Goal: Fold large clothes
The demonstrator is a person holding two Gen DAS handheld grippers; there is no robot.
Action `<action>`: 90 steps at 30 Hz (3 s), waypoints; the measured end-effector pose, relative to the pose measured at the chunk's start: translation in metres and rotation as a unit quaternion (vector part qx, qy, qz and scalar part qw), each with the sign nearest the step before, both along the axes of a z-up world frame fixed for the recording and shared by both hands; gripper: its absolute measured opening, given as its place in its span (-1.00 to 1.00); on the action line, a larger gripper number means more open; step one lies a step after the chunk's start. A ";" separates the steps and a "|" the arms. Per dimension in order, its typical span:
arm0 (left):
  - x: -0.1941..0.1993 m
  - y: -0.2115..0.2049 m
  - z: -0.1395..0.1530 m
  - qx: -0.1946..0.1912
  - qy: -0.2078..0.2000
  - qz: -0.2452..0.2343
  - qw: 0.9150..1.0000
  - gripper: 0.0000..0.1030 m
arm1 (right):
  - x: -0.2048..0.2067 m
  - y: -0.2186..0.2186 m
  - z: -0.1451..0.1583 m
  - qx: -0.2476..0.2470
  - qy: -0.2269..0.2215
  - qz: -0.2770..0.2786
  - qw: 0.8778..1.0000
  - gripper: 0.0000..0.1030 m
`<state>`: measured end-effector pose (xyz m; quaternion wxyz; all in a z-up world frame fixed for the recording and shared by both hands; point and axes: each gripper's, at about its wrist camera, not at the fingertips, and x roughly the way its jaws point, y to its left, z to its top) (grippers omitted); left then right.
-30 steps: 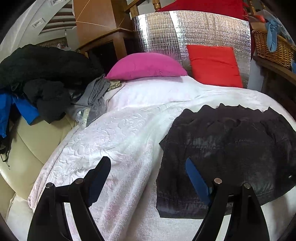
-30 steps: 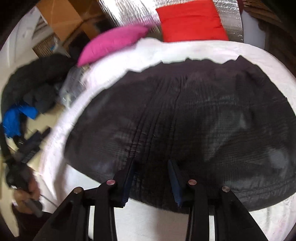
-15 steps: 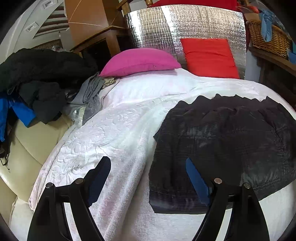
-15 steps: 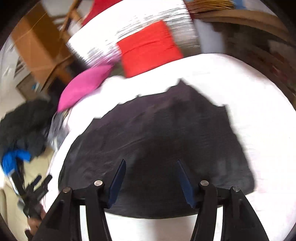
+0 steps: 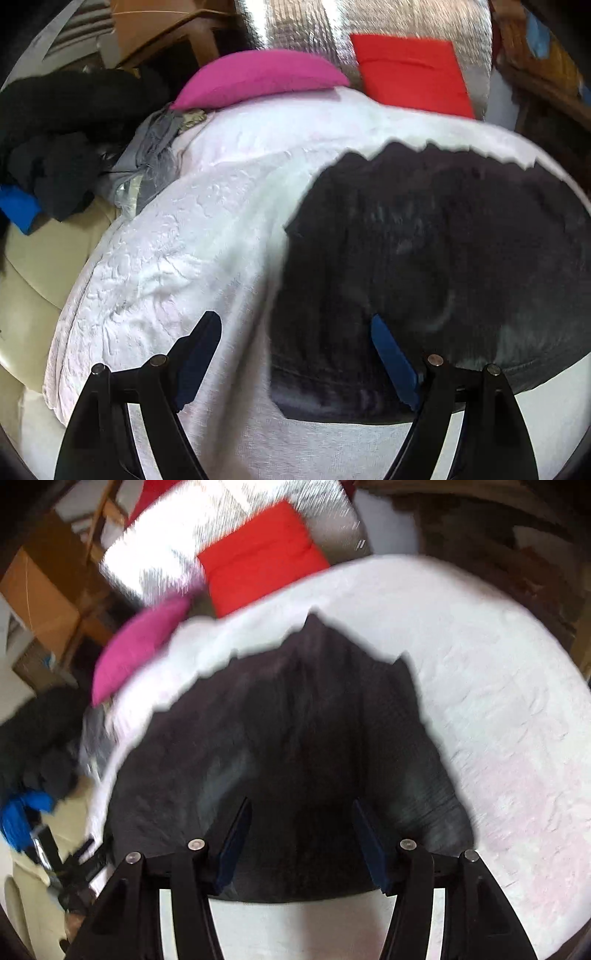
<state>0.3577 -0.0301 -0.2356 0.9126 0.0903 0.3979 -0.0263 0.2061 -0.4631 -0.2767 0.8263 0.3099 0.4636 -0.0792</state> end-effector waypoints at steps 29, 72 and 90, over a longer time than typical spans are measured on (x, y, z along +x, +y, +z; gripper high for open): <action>0.041 0.003 -0.027 -0.177 0.098 -0.058 0.978 0.15 | 0.032 -0.014 -0.058 0.064 0.014 0.044 0.997 0.46; 0.085 -0.002 -0.026 -0.320 0.156 -0.149 0.923 0.51 | 0.061 -0.040 -0.097 0.221 -0.013 0.057 0.973 0.08; 0.015 0.042 -0.011 -0.277 0.138 -0.080 0.947 -0.53 | 0.037 -0.018 -0.047 0.076 0.002 0.064 0.995 -0.24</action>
